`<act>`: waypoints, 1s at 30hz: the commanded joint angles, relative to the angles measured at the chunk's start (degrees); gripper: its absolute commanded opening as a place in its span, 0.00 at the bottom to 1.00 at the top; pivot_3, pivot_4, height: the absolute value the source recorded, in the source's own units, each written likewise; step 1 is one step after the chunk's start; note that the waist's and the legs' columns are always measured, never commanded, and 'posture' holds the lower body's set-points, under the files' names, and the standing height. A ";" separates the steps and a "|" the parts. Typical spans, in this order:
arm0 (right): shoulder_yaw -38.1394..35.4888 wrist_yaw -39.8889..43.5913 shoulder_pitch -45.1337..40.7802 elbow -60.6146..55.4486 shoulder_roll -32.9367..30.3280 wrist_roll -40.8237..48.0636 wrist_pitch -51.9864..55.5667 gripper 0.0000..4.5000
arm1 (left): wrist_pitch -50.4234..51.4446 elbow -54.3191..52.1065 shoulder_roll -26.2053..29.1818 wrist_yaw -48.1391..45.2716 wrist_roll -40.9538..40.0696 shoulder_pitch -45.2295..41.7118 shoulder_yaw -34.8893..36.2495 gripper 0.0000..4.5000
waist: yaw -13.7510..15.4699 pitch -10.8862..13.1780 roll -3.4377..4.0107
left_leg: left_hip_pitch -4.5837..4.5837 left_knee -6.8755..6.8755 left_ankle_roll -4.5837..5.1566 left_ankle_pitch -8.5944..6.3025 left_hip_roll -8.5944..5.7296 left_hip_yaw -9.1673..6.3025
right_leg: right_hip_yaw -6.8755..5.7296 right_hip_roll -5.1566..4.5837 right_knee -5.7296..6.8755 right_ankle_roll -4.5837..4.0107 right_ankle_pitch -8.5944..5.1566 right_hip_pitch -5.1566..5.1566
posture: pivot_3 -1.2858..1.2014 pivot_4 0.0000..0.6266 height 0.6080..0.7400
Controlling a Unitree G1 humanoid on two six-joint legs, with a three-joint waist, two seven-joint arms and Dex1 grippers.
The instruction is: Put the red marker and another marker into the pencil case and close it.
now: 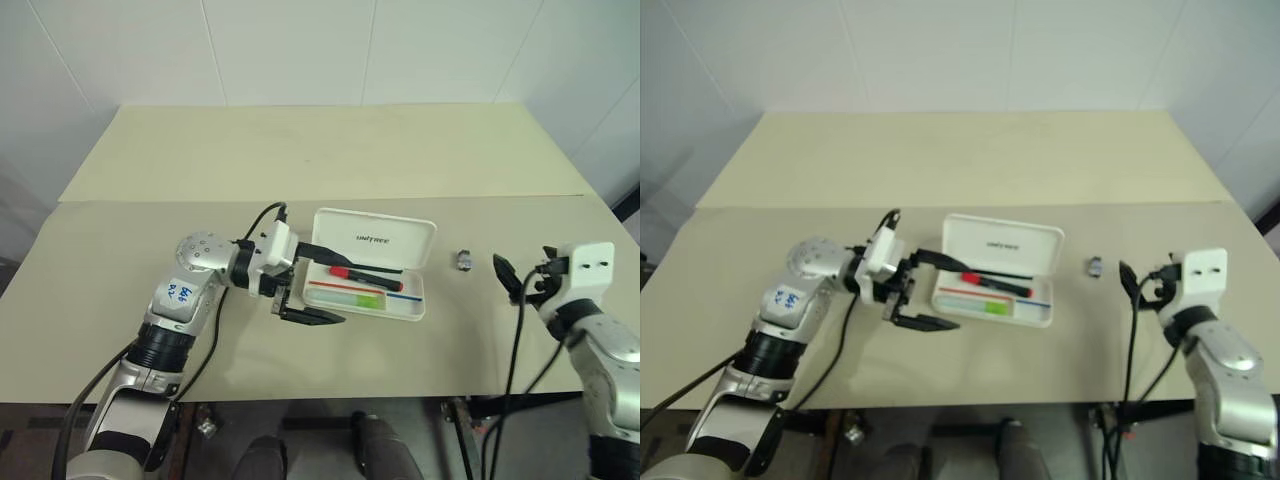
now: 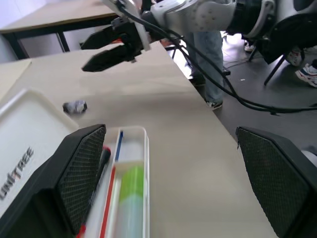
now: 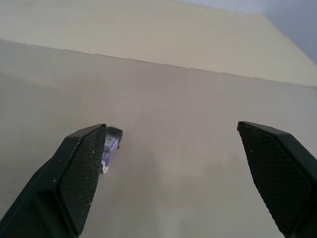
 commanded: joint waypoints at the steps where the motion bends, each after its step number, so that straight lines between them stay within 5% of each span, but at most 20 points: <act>1: 0.42 -0.75 -2.18 1.05 0.63 0.62 0.52 1.00 | -2.81 1.91 1.13 -2.73 -2.12 -1.65 2.53 1.00 | 0.04 0.01 0.02 | 0.07 -0.02 0.00 0.00 0.00 0.00 | 0.00 0.00 0.00 0.06 0.03 0.00 | 0.52 0.24 1.00; 17: 5.11 -3.12 -10.87 16.34 4.65 -2.30 -1.69 1.00 | -5.38 4.85 4.12 -3.67 -2.08 -3.05 5.57 1.00 | -0.46 0.04 0.06 | 0.14 -0.19 0.16 -0.09 0.02 0.02 | 0.00 0.00 -0.04 0.50 0.27 -0.01 | 0.52 0.24 1.00; 28: 6.12 -4.40 -11.23 16.88 6.14 -1.59 3.59 1.00 | -4.10 2.22 4.82 -3.06 -3.25 -1.65 6.37 1.00 | -1.25 0.03 0.06 | 0.17 -0.21 0.16 -0.09 0.03 0.01 | 0.00 0.00 -0.02 0.52 0.28 -0.01 | 0.52 0.24 1.00; 30: 6.12 -5.47 -11.17 16.46 6.41 -1.45 6.54 0.91 | -3.79 1.88 5.14 -3.29 -3.54 -1.37 6.50 1.00 | -1.26 0.03 0.05 | 0.18 -0.21 0.16 -0.09 0.04 0.01 | 0.00 0.01 -0.02 0.52 0.28 0.00 | 0.52 0.24 1.00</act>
